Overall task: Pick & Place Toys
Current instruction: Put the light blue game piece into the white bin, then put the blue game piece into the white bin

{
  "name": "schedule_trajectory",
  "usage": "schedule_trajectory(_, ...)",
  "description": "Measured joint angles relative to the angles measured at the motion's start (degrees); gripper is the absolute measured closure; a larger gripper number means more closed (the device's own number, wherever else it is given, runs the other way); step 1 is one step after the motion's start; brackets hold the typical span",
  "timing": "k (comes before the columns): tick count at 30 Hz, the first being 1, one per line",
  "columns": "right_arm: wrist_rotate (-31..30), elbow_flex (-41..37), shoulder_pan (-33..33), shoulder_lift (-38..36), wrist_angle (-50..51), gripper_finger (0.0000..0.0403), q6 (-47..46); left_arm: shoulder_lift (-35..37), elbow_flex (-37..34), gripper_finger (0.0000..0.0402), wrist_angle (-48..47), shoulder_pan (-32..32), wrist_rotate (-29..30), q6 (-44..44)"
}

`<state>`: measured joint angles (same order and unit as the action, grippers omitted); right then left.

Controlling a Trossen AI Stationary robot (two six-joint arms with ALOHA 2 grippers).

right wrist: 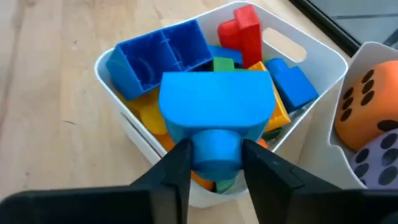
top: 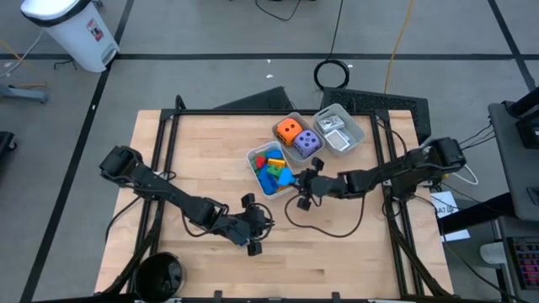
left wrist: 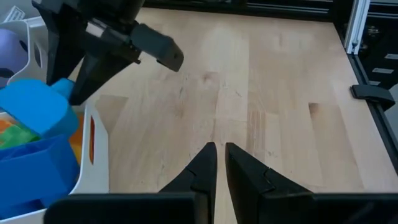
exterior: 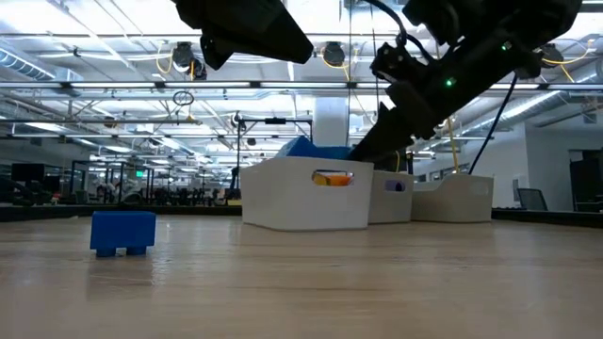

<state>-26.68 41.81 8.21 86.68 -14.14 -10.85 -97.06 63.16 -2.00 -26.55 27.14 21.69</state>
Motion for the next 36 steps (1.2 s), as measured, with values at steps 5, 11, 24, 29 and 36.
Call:
schedule_trajectory(5, 0.6, -0.1, 0.9, -1.0, -0.7, 0.0229, 0.0, 0.0, 0.0, 0.0362, 0.0, 0.0, 0.0, 0.0)
schedule_trajectory(11, -0.1, 0.0, 1.6, -2.2, -1.5, 0.0147, 0.0, -0.1, 0.0, 0.0362, -0.4, 0.0, -1.3, 0.9)
schedule_trajectory(24, 0.0, 0.0, 5.6, -6.6, -1.2, 0.0115, -0.5, -2.6, -4.0, 0.0285, -10.8, -5.8, -9.8, 18.2)
schedule_trajectory(29, -0.1, 0.0, 5.8, -6.5, -1.0, 0.0122, -0.5, -4.3, -5.6, 0.0194, -16.4, -6.6, -10.8, 22.2)
schedule_trajectory(36, -0.1, 0.0, 5.7, -6.5, -1.0, 0.0124, -0.5, -4.6, -5.6, 0.0125, -25.4, -6.7, -10.8, 12.7)
